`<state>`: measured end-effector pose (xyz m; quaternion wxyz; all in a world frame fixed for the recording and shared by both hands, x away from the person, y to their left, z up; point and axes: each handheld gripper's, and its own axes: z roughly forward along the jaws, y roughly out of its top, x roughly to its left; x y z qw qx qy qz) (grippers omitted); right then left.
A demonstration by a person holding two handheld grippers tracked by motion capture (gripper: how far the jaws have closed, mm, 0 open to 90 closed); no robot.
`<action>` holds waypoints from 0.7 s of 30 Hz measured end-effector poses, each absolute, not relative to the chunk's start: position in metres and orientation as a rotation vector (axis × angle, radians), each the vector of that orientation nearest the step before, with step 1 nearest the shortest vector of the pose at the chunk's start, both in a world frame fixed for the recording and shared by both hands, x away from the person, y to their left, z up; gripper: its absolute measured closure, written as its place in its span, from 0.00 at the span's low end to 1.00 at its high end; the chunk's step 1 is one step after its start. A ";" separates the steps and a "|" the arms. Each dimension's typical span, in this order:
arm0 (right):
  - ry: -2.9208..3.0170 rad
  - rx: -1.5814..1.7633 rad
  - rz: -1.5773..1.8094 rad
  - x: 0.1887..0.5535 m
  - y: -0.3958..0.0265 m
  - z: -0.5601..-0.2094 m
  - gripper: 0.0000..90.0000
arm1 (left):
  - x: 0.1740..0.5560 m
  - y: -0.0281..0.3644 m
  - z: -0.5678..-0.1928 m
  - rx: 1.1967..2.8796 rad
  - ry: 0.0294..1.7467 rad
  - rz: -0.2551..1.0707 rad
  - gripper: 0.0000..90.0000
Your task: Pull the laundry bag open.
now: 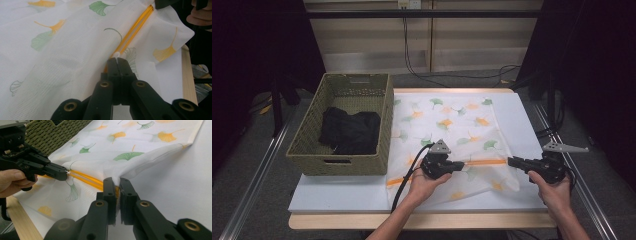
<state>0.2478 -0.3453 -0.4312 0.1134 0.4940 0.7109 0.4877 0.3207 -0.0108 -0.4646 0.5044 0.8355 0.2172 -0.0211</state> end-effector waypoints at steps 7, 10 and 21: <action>2.083 1.450 1.427 0.248 -0.344 -0.431 0.95 | 0.321 -0.008 -0.467 2.026 0.534 -0.050 1.00; 2.085 1.450 1.430 0.248 -0.345 -0.431 0.95 | 0.321 -0.005 -0.468 2.023 0.536 -0.054 1.00; 2.075 1.454 1.426 0.247 -0.345 -0.431 0.95 | 0.317 -0.001 -0.466 2.042 0.532 -0.027 1.00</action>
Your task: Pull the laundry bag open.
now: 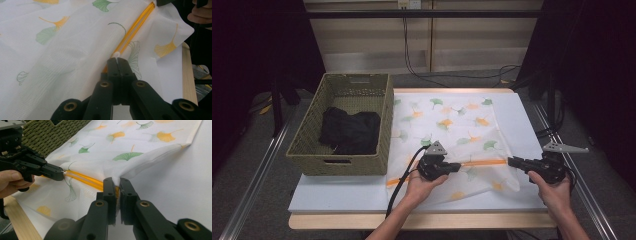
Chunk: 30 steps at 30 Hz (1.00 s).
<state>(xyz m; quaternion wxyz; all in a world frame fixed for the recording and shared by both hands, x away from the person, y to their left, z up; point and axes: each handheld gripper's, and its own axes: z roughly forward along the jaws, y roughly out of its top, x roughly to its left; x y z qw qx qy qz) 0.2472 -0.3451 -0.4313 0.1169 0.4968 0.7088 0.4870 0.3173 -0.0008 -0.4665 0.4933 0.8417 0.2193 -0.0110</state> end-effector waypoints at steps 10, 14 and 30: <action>2.085 1.448 1.418 0.249 -0.344 -0.433 0.95 | 0.320 0.002 -0.464 2.074 0.542 -0.021 1.00; 2.087 1.452 1.416 0.248 -0.343 -0.434 0.95 | 0.319 0.006 -0.461 2.042 0.542 -0.032 1.00; 2.097 1.455 1.417 0.248 -0.341 -0.433 0.95 | 0.318 0.014 -0.459 2.056 0.543 -0.026 1.00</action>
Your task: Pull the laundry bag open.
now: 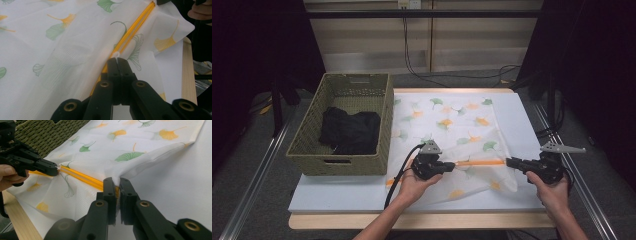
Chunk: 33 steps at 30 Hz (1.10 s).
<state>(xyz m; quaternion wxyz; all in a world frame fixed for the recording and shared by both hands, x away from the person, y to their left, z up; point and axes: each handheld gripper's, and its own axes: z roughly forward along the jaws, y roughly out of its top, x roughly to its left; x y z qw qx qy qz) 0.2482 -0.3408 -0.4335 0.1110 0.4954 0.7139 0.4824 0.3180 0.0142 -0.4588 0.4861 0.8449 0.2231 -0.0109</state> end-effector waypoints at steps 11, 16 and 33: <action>2.087 1.458 1.416 0.248 -0.342 -0.434 0.95 | 0.317 0.016 -0.459 2.048 0.546 -0.020 1.00; 2.088 1.452 1.415 0.248 -0.342 -0.434 0.95 | 0.318 0.020 -0.459 2.039 0.548 -0.032 1.00; 2.090 1.453 1.410 0.246 -0.343 -0.433 0.95 | 0.316 0.033 -0.459 2.057 0.562 -0.030 1.00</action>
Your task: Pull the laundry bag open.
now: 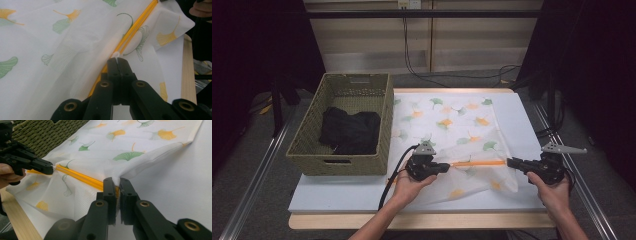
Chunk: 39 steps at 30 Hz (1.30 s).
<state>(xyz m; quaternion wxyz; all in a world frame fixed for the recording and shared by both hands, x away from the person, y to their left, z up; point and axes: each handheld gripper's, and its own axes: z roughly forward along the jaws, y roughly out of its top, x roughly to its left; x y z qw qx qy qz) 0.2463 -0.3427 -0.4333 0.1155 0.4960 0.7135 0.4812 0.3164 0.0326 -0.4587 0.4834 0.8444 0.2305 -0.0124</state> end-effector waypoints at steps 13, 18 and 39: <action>2.093 1.445 1.417 0.248 -0.339 -0.433 0.95 | 0.318 0.039 -0.455 2.024 0.563 -0.033 1.00; 2.094 1.444 1.415 0.248 -0.340 -0.433 0.95 | 0.318 0.039 -0.455 2.031 0.561 -0.039 1.00; 2.093 1.444 1.413 0.247 -0.340 -0.432 0.95 | 0.318 0.042 -0.458 2.048 0.563 -0.051 1.00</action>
